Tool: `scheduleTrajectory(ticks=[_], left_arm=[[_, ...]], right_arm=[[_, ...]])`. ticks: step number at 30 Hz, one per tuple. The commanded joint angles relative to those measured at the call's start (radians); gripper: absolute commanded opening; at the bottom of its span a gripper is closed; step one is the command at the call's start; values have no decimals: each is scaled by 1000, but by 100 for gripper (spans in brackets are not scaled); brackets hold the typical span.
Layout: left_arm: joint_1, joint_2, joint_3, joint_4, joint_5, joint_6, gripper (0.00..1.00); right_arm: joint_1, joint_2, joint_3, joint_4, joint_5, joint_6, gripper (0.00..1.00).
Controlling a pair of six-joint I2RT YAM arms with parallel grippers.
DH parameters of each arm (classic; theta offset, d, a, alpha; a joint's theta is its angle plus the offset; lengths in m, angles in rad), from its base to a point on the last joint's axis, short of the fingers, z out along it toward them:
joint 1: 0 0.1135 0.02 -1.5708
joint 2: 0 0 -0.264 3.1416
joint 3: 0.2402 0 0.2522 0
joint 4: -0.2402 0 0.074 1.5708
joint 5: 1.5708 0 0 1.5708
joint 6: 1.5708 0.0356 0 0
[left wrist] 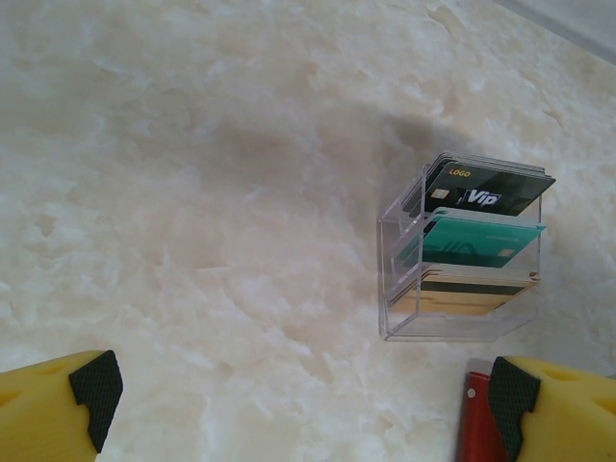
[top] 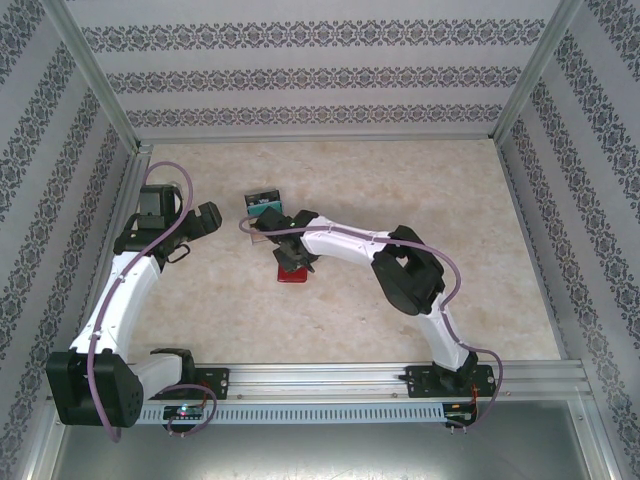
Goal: Take the credit cards out of the card holder
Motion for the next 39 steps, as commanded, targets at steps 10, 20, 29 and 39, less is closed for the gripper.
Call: scheduleTrajectory(ticks=[10,20,29,39], left_arm=[[-14,-14,-14,22,11,-13,99],[-13,-16,-18,20,32,-34,99],[-49,-6,-70,56,195,-201,78],[-293,102,-199,292,288,-504,0]], right_arm=[[15,74,66,-69,71,31,37],[12,19,13,-28,66,53,4],[3,-77,-74,77,21,46,0],[-5,-149,-153,197,-55,30,0]])
